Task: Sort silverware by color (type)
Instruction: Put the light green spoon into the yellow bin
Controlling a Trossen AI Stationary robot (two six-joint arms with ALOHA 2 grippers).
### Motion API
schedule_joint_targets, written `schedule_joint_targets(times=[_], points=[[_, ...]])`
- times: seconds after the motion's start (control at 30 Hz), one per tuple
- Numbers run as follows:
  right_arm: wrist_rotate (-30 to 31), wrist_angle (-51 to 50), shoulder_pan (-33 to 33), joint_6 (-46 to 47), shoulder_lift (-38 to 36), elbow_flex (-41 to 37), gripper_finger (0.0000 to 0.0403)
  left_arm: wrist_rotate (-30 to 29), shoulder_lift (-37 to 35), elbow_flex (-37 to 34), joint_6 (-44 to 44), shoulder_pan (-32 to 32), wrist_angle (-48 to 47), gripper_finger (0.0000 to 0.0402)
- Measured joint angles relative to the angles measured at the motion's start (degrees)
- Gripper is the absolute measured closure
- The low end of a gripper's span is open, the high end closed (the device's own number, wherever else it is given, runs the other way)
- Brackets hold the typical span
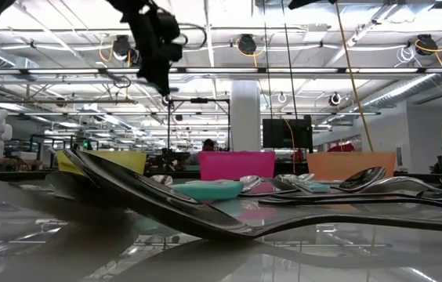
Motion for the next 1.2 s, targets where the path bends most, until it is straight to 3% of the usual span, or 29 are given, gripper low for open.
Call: schedule_joint_targets(times=[0.33, 0.5, 0.63, 0.8, 0.9, 1.07, 1.2], points=[[4.3, -0.57, -4.38, 5.96, -1.32, 0.0, 0.0232, 5.53, 0.03, -14.95, 3.42, 5.48, 11.51, 0.0322], [4.29, 1.8, -5.21, 8.31, -1.15, 0.0, 0.0232, 11.07, -0.46, -17.92, 6.17, 7.65, 13.6, 0.0322], [4.3, 2.88, -5.31, 10.24, -1.06, 0.0, 0.0232, 14.22, -0.79, -18.08, 11.86, 7.97, 9.93, 0.0322], [4.3, 2.84, -5.31, 12.41, -1.06, 0.0, 0.0232, 14.38, -1.36, -18.09, 22.75, 6.98, 3.86, 0.0322], [4.3, 2.84, -5.31, 12.44, -1.06, 0.0, 0.0232, 11.0, -1.17, -18.12, 32.27, 6.46, -0.08, 0.0322], [4.19, 2.83, -5.31, 11.03, -1.06, 0.0, 0.0232, 10.29, -1.15, -18.12, 35.72, 3.94, -2.56, 0.0321], [4.14, 2.83, -5.31, 10.33, -1.06, 0.0, 0.0232, 7.29, -1.15, -18.12, 43.26, 1.77, -4.01, 0.0319]])
